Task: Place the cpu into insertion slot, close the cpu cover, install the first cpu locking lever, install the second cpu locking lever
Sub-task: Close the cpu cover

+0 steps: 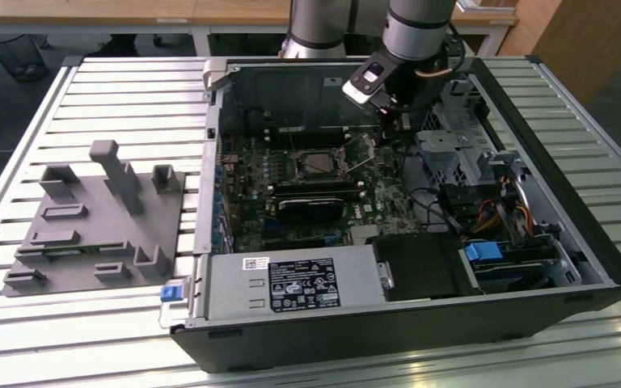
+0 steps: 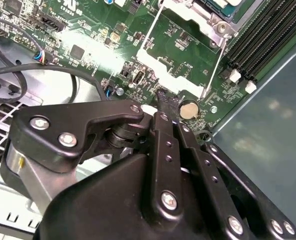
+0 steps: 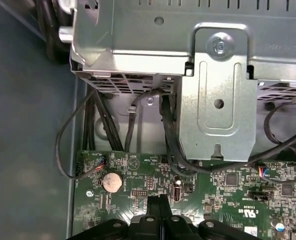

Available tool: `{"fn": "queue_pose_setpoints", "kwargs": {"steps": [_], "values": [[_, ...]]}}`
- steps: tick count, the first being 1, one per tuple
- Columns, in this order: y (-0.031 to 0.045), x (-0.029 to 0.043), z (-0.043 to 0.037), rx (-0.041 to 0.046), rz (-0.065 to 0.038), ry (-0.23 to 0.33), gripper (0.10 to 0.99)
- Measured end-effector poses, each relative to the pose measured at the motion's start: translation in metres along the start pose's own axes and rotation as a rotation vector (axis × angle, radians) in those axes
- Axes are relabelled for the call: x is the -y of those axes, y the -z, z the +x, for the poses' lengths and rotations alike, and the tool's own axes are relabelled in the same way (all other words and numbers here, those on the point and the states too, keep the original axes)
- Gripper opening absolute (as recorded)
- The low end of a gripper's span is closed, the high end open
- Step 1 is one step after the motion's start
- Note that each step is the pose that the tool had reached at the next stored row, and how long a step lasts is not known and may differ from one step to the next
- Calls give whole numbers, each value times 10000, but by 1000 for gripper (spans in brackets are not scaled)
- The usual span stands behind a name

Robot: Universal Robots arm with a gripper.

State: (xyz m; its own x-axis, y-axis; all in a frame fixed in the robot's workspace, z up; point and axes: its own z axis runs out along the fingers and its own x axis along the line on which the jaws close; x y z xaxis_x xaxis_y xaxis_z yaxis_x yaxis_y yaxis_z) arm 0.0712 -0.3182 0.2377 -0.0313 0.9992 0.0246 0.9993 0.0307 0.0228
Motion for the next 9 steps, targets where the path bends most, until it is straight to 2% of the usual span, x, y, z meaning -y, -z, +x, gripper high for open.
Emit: {"fn": "queue_pose_setpoints", "kwargs": {"steps": [3, 9], "values": [[-19, 15, 0, 2, 3, 2, 106], [-22, 161, 5, 1, 3, 3, 106]]}}
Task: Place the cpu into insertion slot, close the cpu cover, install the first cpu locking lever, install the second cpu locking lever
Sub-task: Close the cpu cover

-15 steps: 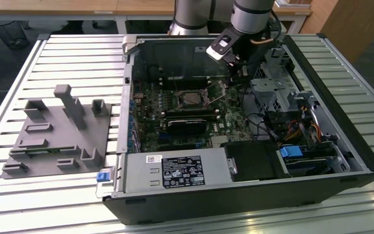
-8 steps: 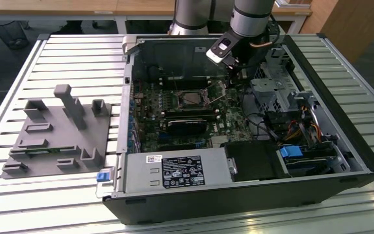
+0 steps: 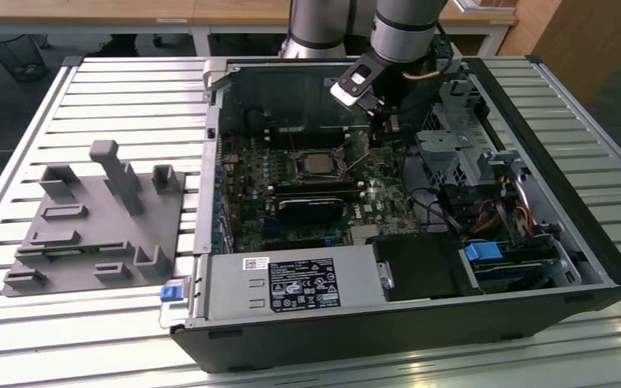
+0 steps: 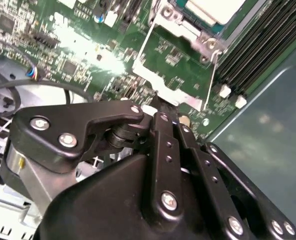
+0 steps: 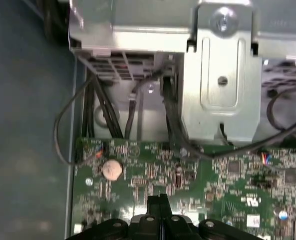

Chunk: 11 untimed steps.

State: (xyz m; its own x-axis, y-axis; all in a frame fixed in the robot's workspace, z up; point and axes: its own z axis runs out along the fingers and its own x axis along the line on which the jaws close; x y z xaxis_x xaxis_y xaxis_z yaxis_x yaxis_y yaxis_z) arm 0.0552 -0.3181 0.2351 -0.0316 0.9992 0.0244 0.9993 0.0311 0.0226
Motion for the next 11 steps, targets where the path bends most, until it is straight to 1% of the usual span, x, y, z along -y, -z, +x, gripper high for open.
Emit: {"fn": "queue_pose_setpoints", "kwargs": {"steps": [6, 11], "values": [[3, 141, 4, 1, 0, 3, 106], [4, 219, -4, 0, 0, 4, 106]]}}
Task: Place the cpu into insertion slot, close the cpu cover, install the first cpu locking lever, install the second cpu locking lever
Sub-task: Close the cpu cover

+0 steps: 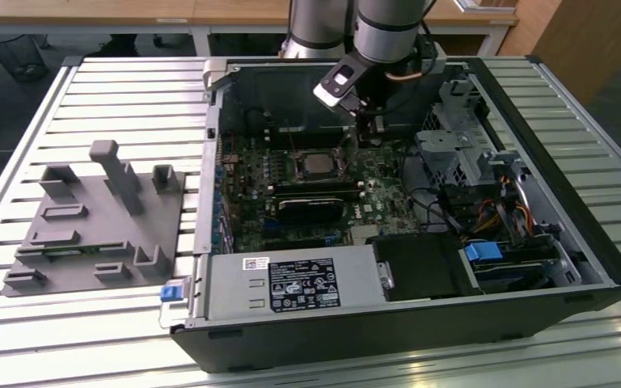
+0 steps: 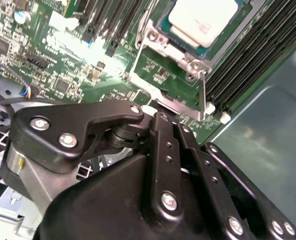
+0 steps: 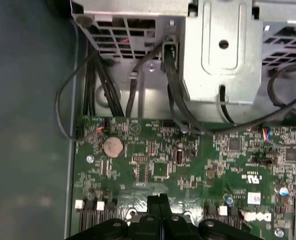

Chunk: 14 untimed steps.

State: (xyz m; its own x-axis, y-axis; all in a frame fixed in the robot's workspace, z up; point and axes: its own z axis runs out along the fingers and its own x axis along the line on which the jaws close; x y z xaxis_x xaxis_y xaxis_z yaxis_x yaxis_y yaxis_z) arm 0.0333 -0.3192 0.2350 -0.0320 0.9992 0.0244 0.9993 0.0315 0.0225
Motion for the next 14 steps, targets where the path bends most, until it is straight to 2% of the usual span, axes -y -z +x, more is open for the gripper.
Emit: {"fn": "queue_pose_setpoints", "kwargs": {"steps": [5, 14], "values": [[-1, 78, -28, -3, -1, 1, 106], [-6, 238, -25, 1, 1, 0, 106]]}}
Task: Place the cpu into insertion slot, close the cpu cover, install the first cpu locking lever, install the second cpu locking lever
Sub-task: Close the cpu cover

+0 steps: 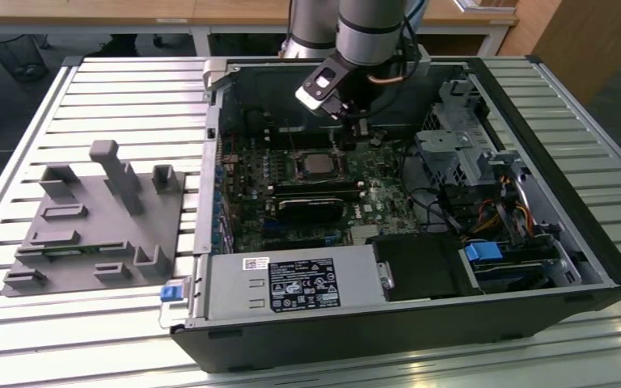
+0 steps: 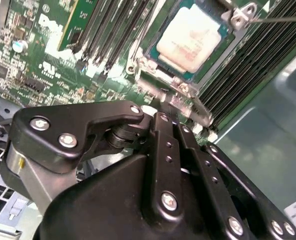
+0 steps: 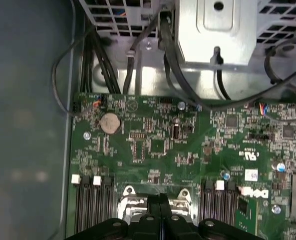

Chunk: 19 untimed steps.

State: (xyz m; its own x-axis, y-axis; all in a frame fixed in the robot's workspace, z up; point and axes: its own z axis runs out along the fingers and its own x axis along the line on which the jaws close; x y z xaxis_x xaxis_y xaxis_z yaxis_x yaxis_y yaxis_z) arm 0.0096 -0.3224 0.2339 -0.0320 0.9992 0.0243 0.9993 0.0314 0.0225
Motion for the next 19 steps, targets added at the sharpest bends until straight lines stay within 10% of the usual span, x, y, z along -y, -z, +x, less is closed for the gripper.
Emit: {"fn": "queue_pose_setpoints", "kwargs": {"steps": [19], "values": [[-70, 300, 8, -1, 0, 0, 106]]}}
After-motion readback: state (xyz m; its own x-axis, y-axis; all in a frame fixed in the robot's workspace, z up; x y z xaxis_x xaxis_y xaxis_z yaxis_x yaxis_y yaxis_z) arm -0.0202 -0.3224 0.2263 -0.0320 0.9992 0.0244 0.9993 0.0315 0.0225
